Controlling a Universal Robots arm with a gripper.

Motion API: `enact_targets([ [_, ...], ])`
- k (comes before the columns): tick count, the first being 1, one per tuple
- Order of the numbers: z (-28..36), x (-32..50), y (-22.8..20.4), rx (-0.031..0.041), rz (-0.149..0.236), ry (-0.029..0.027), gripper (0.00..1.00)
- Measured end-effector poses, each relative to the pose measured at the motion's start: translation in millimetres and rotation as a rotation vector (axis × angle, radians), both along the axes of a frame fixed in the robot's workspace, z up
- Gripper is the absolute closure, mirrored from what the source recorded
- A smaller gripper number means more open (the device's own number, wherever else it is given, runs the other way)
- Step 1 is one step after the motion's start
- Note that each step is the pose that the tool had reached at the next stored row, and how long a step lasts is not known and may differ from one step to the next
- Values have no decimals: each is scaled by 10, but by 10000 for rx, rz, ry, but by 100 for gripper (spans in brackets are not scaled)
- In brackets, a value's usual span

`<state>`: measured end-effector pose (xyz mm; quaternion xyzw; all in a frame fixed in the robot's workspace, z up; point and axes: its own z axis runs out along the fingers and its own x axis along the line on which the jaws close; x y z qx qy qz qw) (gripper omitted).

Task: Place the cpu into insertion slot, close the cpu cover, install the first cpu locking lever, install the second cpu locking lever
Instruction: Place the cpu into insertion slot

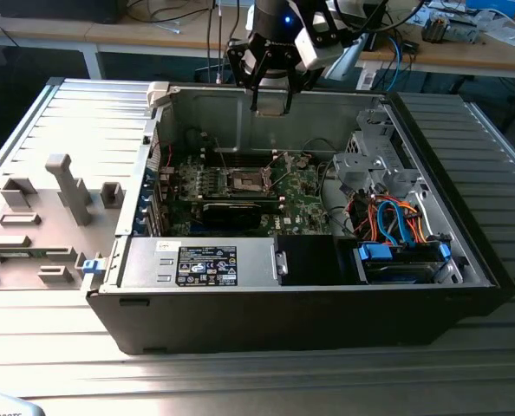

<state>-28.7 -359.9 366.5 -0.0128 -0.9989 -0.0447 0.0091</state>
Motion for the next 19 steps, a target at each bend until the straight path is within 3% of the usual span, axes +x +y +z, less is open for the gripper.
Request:
enact_targets([
  [19,-83,-20,0,-2,0,0,46],
])
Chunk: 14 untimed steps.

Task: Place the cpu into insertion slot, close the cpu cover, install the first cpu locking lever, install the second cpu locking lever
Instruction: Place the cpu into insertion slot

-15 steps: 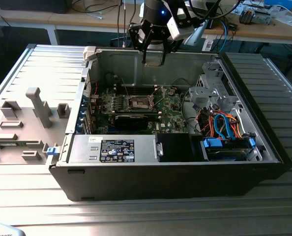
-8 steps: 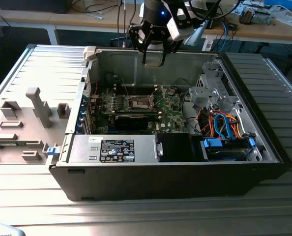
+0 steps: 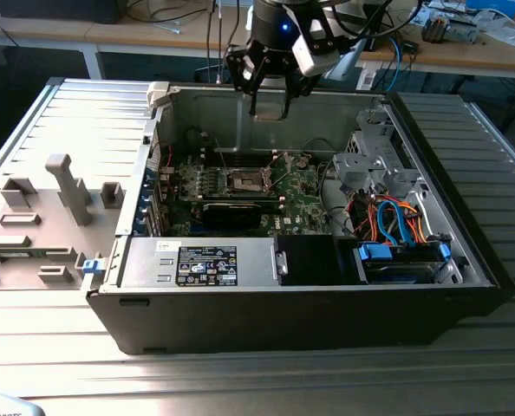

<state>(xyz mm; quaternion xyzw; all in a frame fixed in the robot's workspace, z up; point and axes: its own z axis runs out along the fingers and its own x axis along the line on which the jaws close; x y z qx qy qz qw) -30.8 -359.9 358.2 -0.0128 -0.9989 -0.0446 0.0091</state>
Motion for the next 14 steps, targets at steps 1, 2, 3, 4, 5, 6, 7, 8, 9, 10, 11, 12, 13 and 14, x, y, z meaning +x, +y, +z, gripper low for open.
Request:
enact_targets([
  [1,-2,-9,0,0,1,1,46],
  [2,-4,-20,0,0,0,0,46],
  [3,-7,-45,0,1,1,0,46],
  [4,-10,-55,0,1,0,0,46],
  [5,-11,-58,0,1,0,0,46],
  [6,-13,-61,0,1,1,0,46],
  [7,-15,-64,0,1,1,0,46],
  [8,-18,-68,0,1,0,0,46],
  [9,-20,-71,0,1,1,0,46],
  [10,-22,-72,0,1,1,0,46],
  [11,-23,-74,0,1,0,0,46],
  [12,-25,-75,0,2,1,0,46],
  [13,-26,-76,0,1,1,0,46],
  [14,-27,-76,0,1,1,0,46],
])
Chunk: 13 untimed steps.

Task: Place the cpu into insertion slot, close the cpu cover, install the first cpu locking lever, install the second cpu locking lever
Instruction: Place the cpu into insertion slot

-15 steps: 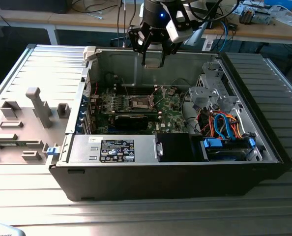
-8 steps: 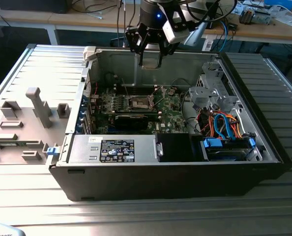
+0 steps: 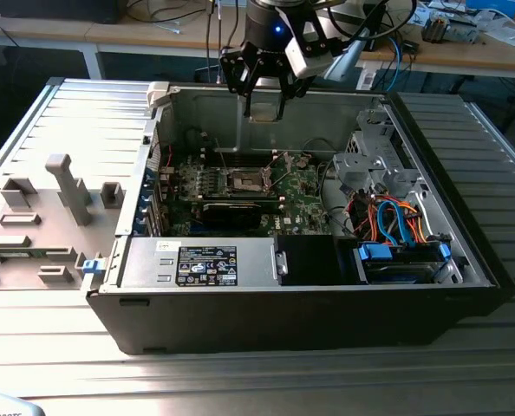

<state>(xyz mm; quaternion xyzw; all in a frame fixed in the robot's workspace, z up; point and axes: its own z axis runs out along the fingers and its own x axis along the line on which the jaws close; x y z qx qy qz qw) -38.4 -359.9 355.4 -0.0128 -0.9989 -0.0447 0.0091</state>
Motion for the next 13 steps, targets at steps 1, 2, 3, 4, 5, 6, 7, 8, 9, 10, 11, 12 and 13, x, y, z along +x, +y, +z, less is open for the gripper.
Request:
enact_targets([
  [1,-1,0,0,0,-1,0,46],
  [2,-2,-1,0,0,0,0,46],
  [3,-4,-1,0,0,0,0,46],
  [4,-6,-1,0,1,-1,0,46],
  [5,-7,-2,0,1,-1,0,46],
  [6,-9,-2,0,1,0,0,46],
  [7,-10,-2,0,1,-1,0,46],
  [8,-11,-3,0,0,0,0,46],
  [9,-14,-3,0,0,-1,0,46],
  [10,-15,-4,0,1,-1,0,46],
  [11,-17,-4,0,1,0,0,46],
  [12,-20,-4,0,1,-1,0,46],
  [13,-22,-4,0,1,-1,0,46],
])
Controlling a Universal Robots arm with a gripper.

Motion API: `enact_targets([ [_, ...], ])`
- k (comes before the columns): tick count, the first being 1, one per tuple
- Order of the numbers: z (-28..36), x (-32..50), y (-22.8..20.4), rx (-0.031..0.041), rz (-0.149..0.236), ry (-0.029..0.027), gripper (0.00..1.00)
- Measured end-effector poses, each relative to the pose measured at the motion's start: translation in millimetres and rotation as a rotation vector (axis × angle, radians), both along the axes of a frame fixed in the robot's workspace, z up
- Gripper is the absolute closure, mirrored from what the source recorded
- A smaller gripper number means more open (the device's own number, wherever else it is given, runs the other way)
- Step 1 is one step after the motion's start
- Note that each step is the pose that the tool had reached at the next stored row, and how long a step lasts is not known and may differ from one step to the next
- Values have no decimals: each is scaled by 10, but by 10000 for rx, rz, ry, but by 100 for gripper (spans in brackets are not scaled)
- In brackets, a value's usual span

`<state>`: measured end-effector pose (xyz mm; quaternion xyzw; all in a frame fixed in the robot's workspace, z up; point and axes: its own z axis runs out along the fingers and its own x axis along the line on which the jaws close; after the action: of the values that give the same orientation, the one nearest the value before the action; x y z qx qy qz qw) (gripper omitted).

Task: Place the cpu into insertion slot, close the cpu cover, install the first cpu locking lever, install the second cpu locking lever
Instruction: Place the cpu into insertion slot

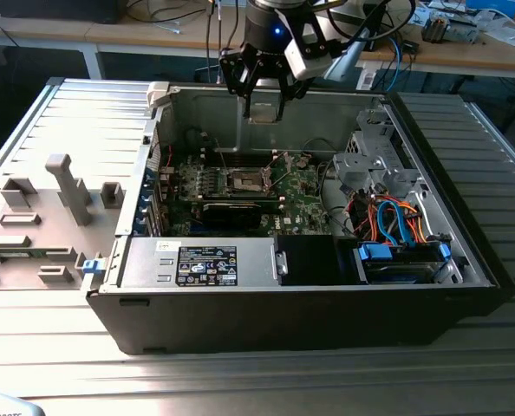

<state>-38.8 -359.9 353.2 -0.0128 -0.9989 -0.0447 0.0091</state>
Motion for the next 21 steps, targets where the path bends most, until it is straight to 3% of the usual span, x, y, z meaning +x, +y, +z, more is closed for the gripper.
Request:
enact_targets([
  [21,-51,-7,0,0,0,0,46],
])
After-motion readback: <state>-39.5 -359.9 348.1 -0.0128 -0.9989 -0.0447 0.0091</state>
